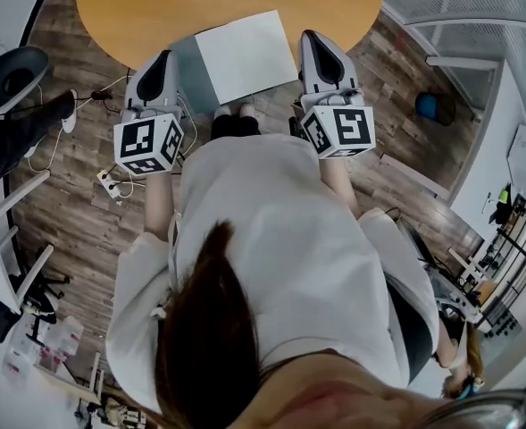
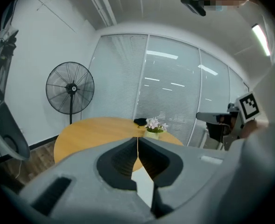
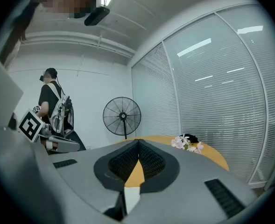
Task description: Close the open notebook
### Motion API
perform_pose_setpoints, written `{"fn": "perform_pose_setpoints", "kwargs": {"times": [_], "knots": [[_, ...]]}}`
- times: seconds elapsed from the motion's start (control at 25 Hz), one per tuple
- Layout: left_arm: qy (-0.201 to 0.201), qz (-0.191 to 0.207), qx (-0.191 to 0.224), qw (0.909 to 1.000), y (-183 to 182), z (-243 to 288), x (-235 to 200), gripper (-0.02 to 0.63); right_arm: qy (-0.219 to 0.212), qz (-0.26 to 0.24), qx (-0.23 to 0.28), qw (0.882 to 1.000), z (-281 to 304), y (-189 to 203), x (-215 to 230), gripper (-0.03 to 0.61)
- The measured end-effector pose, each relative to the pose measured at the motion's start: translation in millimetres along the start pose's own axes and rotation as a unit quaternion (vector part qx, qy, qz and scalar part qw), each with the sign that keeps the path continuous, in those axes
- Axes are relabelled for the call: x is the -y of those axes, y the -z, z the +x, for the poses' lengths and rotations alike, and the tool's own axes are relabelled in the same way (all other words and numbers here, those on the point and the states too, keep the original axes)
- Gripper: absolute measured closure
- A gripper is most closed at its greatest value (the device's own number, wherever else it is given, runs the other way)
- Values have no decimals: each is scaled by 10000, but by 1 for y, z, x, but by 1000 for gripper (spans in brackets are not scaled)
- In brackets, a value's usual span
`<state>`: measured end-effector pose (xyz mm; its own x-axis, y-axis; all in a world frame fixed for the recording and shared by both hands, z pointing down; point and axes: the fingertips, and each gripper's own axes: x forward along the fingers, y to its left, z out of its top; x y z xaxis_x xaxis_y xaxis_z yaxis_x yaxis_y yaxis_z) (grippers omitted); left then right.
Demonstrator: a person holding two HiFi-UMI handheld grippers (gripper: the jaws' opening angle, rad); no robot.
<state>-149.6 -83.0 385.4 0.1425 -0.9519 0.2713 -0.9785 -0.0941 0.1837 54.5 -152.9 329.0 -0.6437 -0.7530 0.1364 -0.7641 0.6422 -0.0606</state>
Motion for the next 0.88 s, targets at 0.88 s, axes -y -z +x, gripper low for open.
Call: {"fn": "perform_pose_setpoints", "kwargs": {"times": [0.88], "knots": [[771, -1780, -2437, 9503, 215, -11, -4, 466, -729, -123, -1192, 9901, 4, 89, -68, 577]]}}
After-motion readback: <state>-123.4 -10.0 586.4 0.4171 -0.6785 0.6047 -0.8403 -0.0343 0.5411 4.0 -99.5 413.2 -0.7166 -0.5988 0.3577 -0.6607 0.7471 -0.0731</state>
